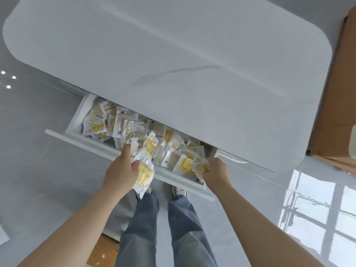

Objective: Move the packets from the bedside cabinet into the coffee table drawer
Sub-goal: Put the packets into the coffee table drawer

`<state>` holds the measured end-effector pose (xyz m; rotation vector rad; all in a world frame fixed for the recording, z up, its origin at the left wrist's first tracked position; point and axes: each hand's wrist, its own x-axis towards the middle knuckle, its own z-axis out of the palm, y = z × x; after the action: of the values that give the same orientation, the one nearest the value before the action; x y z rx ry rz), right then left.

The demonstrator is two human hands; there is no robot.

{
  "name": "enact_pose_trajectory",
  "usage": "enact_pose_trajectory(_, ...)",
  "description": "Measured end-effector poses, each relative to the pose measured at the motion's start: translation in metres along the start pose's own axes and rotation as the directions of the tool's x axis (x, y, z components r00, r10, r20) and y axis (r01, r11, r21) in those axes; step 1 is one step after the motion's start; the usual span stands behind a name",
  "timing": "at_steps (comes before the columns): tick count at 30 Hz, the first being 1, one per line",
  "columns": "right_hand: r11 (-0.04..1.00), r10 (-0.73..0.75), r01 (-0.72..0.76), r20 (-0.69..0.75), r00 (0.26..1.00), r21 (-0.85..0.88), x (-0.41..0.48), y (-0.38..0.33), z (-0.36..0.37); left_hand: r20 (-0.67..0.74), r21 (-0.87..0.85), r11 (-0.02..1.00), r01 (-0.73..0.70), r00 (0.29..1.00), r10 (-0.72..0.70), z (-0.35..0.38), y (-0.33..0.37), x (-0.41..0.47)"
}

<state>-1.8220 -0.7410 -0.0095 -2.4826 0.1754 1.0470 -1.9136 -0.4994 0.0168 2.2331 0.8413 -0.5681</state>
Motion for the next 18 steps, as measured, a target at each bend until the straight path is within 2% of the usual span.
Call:
enact_pose_trajectory(6,0.999,0.008,-0.009,-0.029,1.0,-0.04,0.044,0.008,0.052,0.007,-0.029,1.0,-0.01,1.0,0.01,0.031,-0.024,0.034)
enact_pose_trajectory(11,1.0,-0.009,0.009,-0.046,0.999,-0.001,0.066,0.013,0.085,-0.007,-0.064,0.997,-0.036,0.999,0.035,0.049,-0.035,0.053)
enact_pose_trajectory(18,0.995,-0.062,0.07,0.109,0.992,-0.074,0.088,0.014,0.112,-0.024,-0.07,0.994,-0.08,0.997,0.078,0.054,-0.034,0.075)
